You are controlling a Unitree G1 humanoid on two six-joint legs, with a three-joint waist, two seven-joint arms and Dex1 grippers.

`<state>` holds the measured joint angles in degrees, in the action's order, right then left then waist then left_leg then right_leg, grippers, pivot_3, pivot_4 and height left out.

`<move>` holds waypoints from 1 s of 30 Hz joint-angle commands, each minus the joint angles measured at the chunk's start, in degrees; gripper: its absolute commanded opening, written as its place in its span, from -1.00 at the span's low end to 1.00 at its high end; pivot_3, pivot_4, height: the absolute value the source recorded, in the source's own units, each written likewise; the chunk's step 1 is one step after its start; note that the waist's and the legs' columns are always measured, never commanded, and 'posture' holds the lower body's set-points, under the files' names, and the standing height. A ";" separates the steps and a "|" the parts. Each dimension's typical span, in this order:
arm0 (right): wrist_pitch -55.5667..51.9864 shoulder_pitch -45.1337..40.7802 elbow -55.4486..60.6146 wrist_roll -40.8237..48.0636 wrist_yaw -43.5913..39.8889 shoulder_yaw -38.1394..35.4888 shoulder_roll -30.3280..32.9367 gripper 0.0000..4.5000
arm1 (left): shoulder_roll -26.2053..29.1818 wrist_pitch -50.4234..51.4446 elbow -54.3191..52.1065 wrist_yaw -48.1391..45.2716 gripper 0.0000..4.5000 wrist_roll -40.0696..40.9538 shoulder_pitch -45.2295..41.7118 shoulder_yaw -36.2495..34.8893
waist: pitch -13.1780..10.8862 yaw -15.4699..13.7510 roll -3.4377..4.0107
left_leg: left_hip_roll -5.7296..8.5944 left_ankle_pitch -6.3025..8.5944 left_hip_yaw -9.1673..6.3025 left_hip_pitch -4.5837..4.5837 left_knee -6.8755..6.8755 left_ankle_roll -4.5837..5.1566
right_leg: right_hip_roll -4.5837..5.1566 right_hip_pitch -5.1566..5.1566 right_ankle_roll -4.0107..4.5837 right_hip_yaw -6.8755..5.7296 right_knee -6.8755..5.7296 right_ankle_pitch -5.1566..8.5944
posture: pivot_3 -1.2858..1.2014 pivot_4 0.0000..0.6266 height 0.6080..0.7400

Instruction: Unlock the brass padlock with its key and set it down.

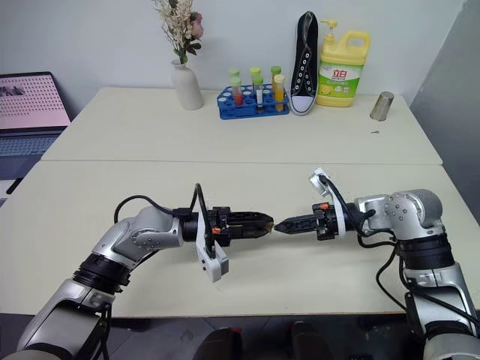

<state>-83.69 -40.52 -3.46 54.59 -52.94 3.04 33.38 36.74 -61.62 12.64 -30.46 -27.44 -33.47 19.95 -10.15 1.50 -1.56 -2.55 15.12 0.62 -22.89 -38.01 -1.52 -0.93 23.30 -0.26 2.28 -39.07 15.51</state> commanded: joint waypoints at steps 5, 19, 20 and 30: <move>-0.91 -2.28 1.57 1.82 -0.02 -3.40 -0.36 -1.00 | 0.47 -1.62 -1.95 0.79 -0.57 -1.10 1.32 1.19 | 0.00 0.01 0.00 | 0.01 0.00 -0.01 -0.03 0.00 0.00 | 0.02 0.01 0.00 -0.02 0.00 0.00 | 0.03 -0.52 1.00; -4.68 -2.37 1.87 2.47 1.25 -4.35 -1.63 -1.00 | 0.26 -1.92 -2.19 1.42 -0.57 -1.83 1.76 1.68 | 0.00 0.01 0.00 | 0.00 0.00 -0.01 -0.02 0.00 0.00 | 0.01 0.01 0.00 -0.02 0.00 0.00 | 0.03 -0.52 1.00; -4.87 -2.44 1.81 2.46 1.24 -4.40 -1.72 -1.00 | 0.27 -1.97 -2.17 1.48 -0.57 -1.93 1.75 1.71 | 0.00 0.01 0.00 | 0.01 0.00 -0.01 -0.02 0.00 0.00 | 0.02 0.01 0.00 -0.02 0.00 0.00 | 0.03 -0.52 1.00; -6.30 -2.98 1.36 2.64 -0.15 -3.79 -1.55 -1.00 | 0.08 -2.19 -2.11 2.26 -0.57 -2.50 2.02 1.65 | 0.00 0.01 0.00 | 0.00 0.00 -0.01 -0.02 0.00 0.00 | 0.01 0.01 0.00 -0.02 0.00 0.00 | 0.03 -0.52 1.00</move>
<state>-90.43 -41.31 -3.53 54.78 -50.94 1.15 31.97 36.83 -62.82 11.97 -28.09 -29.21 -31.80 20.05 -10.15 1.51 -1.56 -2.54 15.12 0.60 -22.91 -38.01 -1.52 -0.91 23.31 -0.27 2.26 -39.07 15.51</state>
